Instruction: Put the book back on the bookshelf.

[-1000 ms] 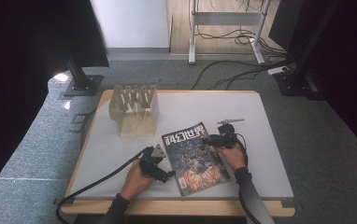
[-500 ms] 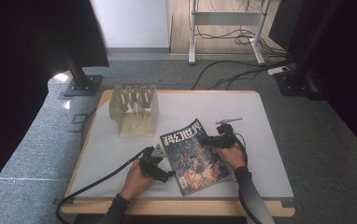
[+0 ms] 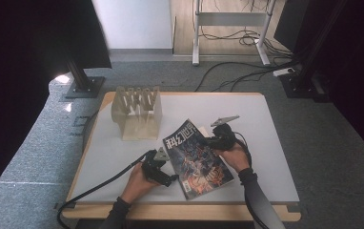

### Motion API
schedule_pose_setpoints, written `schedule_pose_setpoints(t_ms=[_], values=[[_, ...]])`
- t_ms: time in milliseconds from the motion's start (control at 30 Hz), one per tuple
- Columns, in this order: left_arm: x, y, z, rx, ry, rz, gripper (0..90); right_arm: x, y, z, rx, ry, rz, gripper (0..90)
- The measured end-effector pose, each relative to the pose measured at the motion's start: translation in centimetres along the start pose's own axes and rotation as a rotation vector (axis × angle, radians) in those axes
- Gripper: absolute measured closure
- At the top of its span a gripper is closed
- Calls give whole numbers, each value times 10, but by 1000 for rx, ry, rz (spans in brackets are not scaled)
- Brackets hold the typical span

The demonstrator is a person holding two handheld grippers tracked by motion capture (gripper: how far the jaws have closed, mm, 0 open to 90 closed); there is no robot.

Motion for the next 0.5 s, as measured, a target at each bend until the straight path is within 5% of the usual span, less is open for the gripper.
schedule_pose_setpoints(t_ms=[167, 233, 333, 500], values=[[-2, -7, -8, 33, -42, -8, 0, -6, -13, -11, -4, -34, 50, 821], [-6, -11, -13, 34, -60, 23, 0, -9, -19, -15, -5, -44, 69, 822], [-14, -13, -15, 92, -96, 63, 0, -13, -28, -20, -7, -60, 93, 822], [-24, -8, -15, 109, -83, 36, 0, -18, -40, -30, -15, -92, 121, 822]])
Point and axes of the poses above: each handheld gripper's, and its own axes: y roughly forward along the jaws, x roughly out of its underside, z roughly to its right, the point moved 6 cm from there along y, roughly forward along the jaws, and after that the axes turned 6 degrees about -z, right-handed, at the moved point
